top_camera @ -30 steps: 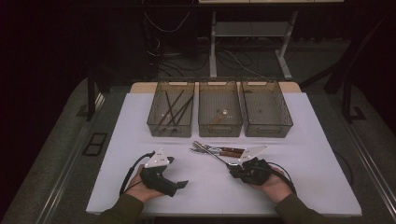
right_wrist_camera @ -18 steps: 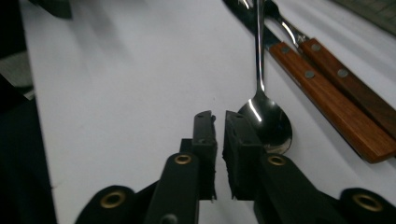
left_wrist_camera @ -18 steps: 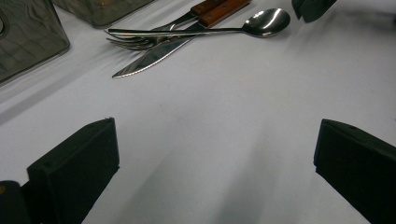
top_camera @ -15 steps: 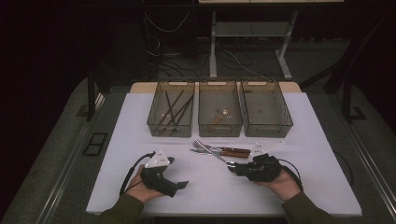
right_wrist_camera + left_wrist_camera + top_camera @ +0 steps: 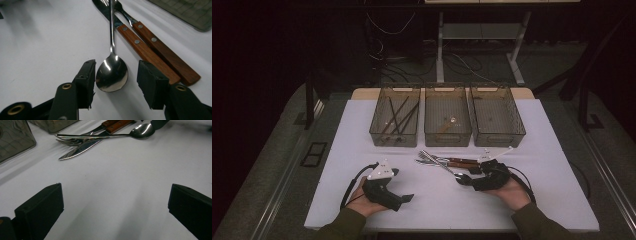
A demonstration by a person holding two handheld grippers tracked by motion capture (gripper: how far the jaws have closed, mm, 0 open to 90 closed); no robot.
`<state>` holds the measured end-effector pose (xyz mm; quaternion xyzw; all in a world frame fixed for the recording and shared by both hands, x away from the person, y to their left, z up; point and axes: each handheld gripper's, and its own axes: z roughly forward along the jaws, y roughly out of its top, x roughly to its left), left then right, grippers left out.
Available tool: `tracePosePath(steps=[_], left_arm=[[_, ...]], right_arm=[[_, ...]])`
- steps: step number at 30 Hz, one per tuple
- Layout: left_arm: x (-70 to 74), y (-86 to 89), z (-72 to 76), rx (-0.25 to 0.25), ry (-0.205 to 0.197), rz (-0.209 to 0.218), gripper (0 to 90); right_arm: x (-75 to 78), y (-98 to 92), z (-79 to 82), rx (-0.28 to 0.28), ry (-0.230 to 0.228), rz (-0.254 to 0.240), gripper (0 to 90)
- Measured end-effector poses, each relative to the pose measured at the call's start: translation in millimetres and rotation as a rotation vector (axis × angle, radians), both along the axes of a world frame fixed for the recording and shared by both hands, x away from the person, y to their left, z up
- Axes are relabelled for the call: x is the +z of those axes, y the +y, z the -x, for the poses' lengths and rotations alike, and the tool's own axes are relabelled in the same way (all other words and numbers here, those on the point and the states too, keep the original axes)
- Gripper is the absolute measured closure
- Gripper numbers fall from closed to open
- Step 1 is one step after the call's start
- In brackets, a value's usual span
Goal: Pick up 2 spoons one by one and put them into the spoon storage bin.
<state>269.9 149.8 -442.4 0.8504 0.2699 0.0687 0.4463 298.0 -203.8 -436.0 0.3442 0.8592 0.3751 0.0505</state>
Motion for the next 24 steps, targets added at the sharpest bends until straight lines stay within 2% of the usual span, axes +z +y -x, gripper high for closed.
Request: tracePosePath(steps=[8, 11, 15, 20, 24], left_arm=[[-0.2, 0.0, -0.3, -0.003, 0.003, -0.004, 0.0], [0.1, 0.1, -0.1, -0.004, 0.002, -0.004, 0.0], [0.1, 0.1, 0.0, -0.004, 0.003, -0.003, 0.0], [-0.5, -0.3, -0.5, -0.007, 0.003, -0.006, 0.0], [-0.5, -0.5, -0.2, -0.006, 0.002, -0.007, 0.0]], right_arm=[[-7.7, 5.8, 0.6, 0.015, 0.014, 0.034, 48.2], [-9.5, 7.7, 1.7, 0.023, 0.006, 0.046, 48.1], [-8.4, 5.8, 1.0, 0.013, 0.007, 0.032, 47.7], [-4.9, 1.2, -1.4, -0.021, 0.0, -0.015, 47.5], [-6.4, 1.3, -3.5, -0.034, -0.001, -0.013, 49.3]])
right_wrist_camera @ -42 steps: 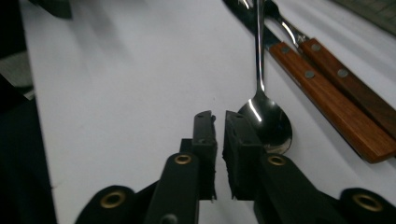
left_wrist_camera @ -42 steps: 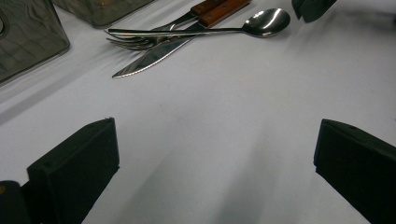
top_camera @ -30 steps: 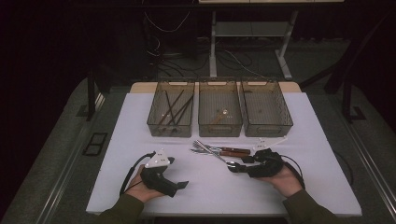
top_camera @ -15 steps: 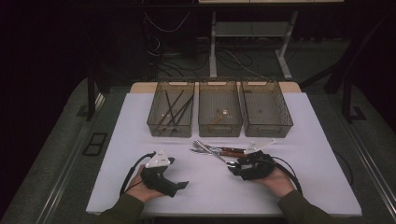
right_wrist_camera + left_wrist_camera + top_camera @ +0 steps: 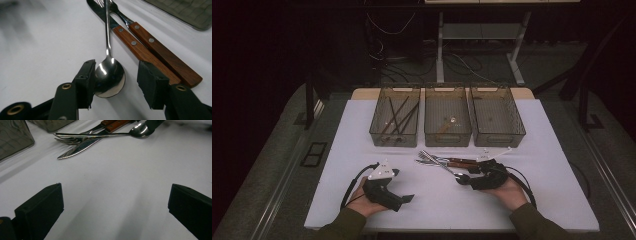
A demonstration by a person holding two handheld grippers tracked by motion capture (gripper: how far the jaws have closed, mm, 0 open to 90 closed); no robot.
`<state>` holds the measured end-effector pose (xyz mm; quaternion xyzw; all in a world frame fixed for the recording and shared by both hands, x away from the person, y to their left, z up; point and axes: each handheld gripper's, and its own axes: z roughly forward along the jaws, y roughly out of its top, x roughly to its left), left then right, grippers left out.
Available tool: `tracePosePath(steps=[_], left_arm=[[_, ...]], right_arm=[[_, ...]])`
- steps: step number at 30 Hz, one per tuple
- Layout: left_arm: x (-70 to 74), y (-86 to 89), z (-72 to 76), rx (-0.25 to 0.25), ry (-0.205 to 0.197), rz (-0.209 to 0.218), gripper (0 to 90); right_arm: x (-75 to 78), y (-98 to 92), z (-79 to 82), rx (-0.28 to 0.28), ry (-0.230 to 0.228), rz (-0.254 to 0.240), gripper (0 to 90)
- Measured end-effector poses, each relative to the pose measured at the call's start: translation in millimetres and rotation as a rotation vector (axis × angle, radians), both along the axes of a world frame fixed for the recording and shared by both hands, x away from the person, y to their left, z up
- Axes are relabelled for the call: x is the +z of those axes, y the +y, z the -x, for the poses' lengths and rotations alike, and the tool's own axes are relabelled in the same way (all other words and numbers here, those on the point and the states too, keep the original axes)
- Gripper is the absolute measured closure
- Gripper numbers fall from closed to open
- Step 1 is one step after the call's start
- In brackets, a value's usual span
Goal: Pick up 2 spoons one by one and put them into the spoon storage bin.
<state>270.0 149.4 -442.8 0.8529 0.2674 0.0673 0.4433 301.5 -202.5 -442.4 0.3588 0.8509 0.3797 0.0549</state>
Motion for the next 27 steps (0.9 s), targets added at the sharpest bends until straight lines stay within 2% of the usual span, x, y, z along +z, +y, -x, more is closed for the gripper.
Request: tracePosePath(steps=[5, 14, 22, 27], left_arm=[[-0.1, 0.0, 0.1, 0.0, 0.0, 0.004, 0.0], [-0.1, -0.1, 0.3, -0.003, 0.0, 0.0, 0.0], [0.0, 0.0, 0.4, -0.004, -0.001, 0.0, 0.0], [0.2, 0.0, 0.6, -0.005, 0.0, 0.001, 0.0]], right_arm=[[-4.4, 4.0, 0.9, 0.025, 0.005, 0.035, 50.5], [-5.4, 8.6, 6.5, 0.038, -0.055, 0.09, 54.4], [-4.8, 9.7, 9.2, 0.078, -0.056, 0.086, 62.6], [-4.3, 9.4, 9.6, 0.076, -0.057, 0.085, 66.5]])
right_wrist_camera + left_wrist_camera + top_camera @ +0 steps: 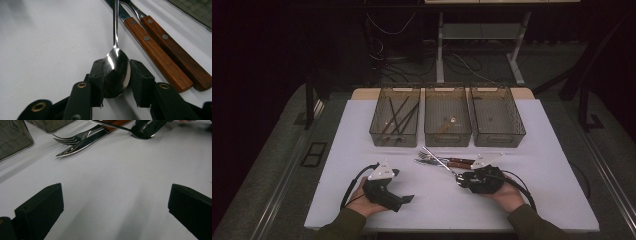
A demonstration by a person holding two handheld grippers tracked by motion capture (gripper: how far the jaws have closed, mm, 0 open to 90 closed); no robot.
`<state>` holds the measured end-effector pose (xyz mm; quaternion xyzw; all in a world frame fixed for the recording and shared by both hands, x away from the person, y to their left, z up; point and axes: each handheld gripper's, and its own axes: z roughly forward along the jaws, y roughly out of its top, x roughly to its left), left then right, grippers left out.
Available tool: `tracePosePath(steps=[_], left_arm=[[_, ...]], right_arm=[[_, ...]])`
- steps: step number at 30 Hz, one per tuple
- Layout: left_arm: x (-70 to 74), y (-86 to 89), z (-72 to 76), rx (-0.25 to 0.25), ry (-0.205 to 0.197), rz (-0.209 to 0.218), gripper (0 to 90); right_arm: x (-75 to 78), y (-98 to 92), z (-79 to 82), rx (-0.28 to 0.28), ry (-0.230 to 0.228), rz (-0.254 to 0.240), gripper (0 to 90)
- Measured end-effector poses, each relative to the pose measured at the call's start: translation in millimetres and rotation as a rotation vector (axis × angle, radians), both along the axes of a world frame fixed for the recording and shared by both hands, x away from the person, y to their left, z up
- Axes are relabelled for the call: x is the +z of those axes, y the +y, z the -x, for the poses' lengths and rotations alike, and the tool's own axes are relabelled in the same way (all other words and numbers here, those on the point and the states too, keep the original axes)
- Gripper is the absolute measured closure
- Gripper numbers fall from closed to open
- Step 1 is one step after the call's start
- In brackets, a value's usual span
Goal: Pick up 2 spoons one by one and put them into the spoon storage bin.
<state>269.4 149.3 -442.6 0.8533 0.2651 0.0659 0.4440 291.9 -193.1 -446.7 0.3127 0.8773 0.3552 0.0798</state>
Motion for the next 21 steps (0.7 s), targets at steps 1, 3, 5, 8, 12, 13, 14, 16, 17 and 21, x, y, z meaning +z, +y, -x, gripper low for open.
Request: tracePosePath(steps=[1, 3, 5, 8, 12, 13, 14, 16, 17, 21], left_arm=[[0.0, 0.0, 0.0, -0.001, -0.001, -0.001, 0.0], [-0.1, -0.1, 0.1, 0.0, -0.002, 0.003, 0.0], [0.0, -0.1, 0.3, -0.001, -0.002, 0.003, 0.0], [0.0, -0.1, 0.2, -0.001, -0.003, 0.003, 0.0], [0.1, 0.1, 0.3, -0.003, -0.005, 0.003, 0.0], [0.1, 0.2, 0.3, -0.004, -0.006, 0.003, 0.0], [0.2, 0.3, 0.3, -0.005, -0.007, 0.002, 0.0], [0.1, 0.5, 0.2, -0.008, -0.009, 0.0, 0.0], [0.1, 0.6, 0.2, -0.009, -0.011, -0.001, 0.0], [0.0, 1.2, 0.2, -0.007, -0.022, 0.005, 0.0]], right_arm=[[0.2, 0.1, 0.4, 0.0, -0.002, 0.002, 67.5], [0.6, 0.4, 1.1, 0.001, -0.008, 0.002, 69.5], [1.0, 0.5, 1.6, 0.005, -0.017, 0.003, 71.8], [2.1, 0.9, 2.9, 0.001, -0.02, 0.0, 75.2], [4.0, -0.1, 3.4, 0.001, -0.025, -0.019, 80.4], [4.4, -0.1, 3.7, 0.0, -0.025, -0.023, 81.1], [4.9, -0.1, 4.1, -0.001, -0.024, -0.025, 81.8], [5.8, -0.3, 4.5, 0.003, -0.024, -0.034, 83.7], [6.3, -0.6, 4.6, 0.007, -0.024, -0.04, 84.7], [7.9, 0.2, 6.0, 0.016, -0.021, -0.06, 87.5]])
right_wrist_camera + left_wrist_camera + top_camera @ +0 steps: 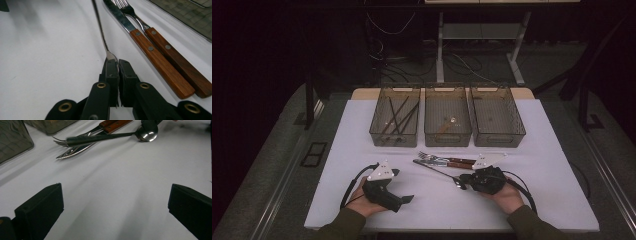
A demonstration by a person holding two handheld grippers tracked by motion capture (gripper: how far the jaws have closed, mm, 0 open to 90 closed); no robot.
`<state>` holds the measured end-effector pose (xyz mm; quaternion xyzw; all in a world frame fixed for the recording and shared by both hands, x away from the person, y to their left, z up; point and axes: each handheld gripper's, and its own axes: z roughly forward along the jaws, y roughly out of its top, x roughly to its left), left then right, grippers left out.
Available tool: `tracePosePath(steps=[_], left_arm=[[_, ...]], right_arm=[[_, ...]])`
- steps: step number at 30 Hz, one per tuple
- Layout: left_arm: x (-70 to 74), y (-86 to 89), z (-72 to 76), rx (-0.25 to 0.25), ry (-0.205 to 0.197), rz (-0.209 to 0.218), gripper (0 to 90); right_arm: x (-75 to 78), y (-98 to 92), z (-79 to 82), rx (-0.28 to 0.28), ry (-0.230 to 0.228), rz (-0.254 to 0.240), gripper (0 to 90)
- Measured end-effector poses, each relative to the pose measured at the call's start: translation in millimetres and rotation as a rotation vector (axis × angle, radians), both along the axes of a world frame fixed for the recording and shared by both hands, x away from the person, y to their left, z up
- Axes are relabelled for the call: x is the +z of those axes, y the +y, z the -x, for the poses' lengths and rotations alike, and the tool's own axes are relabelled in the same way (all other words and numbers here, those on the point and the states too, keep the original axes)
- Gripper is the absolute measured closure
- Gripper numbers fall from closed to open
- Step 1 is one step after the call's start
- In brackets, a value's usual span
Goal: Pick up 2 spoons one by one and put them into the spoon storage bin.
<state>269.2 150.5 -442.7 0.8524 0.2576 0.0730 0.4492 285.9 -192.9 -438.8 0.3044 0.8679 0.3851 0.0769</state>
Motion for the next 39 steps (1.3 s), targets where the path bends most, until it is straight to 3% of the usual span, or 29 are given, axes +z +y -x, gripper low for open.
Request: tracePosePath(steps=[12, 17, 26, 30, 35, 39], left_arm=[[-0.7, 3.9, -2.3, 0.002, -0.015, 0.003, 0.0], [-0.7, 6.3, -3.3, 0.008, -0.024, 0.027, 0.0], [-1.2, 7.5, -4.6, 0.027, 0.012, 0.016, 0.0], [-0.7, 9.4, -5.3, 0.044, 0.018, 0.035, 0.0], [-1.0, 8.3, -3.7, 0.038, 0.005, 0.024, 0.0], [-2.0, 7.6, -3.3, 0.04, 0.016, 0.012, 0.0]], right_arm=[[0.7, 0.5, 0.8, 0.008, -0.007, 0.0, 88.7], [2.0, -0.1, 1.5, 0.003, -0.015, 0.002, 88.9], [10.0, -7.8, 0.9, -0.025, -0.038, -0.03, 88.9], [13.2, -12.0, 0.1, -0.037, -0.045, -0.035, 88.8], [17.3, -17.0, -0.8, -0.053, -0.05, -0.041, 88.9], [20.6, -21.1, -1.9, -0.067, -0.059, -0.049, 88.8]])
